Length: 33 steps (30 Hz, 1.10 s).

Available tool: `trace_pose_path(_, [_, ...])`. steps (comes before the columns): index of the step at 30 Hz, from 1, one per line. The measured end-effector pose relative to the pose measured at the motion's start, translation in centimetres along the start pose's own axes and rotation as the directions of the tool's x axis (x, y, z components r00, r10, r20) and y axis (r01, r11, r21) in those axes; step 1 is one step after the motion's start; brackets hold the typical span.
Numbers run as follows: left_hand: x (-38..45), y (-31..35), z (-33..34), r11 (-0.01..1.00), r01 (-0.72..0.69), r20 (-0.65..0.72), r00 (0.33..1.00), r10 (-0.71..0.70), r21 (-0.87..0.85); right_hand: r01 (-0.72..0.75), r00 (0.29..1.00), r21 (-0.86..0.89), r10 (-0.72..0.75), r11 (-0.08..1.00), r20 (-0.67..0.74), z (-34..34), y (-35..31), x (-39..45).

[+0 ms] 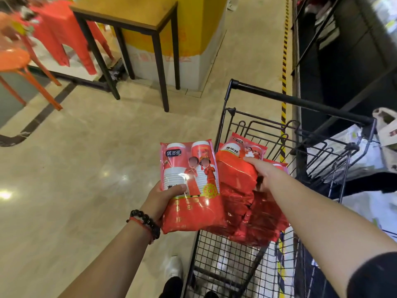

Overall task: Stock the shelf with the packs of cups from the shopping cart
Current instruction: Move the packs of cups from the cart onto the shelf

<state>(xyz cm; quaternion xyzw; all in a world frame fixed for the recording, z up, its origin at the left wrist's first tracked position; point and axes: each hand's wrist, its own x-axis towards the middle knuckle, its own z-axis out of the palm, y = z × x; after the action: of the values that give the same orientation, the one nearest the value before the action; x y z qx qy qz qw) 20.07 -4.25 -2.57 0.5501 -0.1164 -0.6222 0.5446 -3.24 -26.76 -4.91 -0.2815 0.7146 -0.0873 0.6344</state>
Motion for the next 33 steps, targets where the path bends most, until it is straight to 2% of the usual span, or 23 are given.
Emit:
trace_pose_path(6, [-0.1,-0.2,0.6,1.000,0.013,0.050,0.999,-0.014,0.019,-0.060,0.997,-0.086,0.064,0.994,0.044,-5.0,1.4,-1.6])
trace_pose_path(13, [-0.3,-1.4,2.0,0.995,0.049,0.023,0.998,-0.051,0.082,0.013,0.995,-0.069,-0.006,0.998,0.103,-8.0,3.1,-4.8])
trace_pose_path(16, [-0.8,-1.8,2.5,0.993,0.023,0.027,0.999,-0.027,0.114,0.179,0.984,0.021,-0.180,0.984,0.019,-8.3,5.6,-6.5])
trace_pose_path(19, [-1.6,-2.0,3.4,0.988,-0.002,0.016,1.000,-0.001,0.152,0.347,0.937,0.060,-0.342,0.936,-0.078,-9.3,8.9,-8.4])
trace_pose_path(25, [-4.0,-3.2,6.4,0.975,-0.055,0.032,0.998,0.049,0.215,0.539,0.837,0.126,-0.512,0.833,-0.194,-13.0,13.9,-12.6])
trace_pose_path(28, [-5.6,-4.3,8.3,0.960,-0.132,0.046,0.991,0.124,0.248,0.585,0.803,0.140,-0.545,0.799,-0.242,-15.1,16.2,-14.7])
trace_pose_path(33, [-8.2,-5.5,11.1,0.901,-0.258,0.167,0.963,0.212,0.348,0.682,0.725,0.175,-0.626,0.710,-0.287,-17.2,21.2,-19.4])
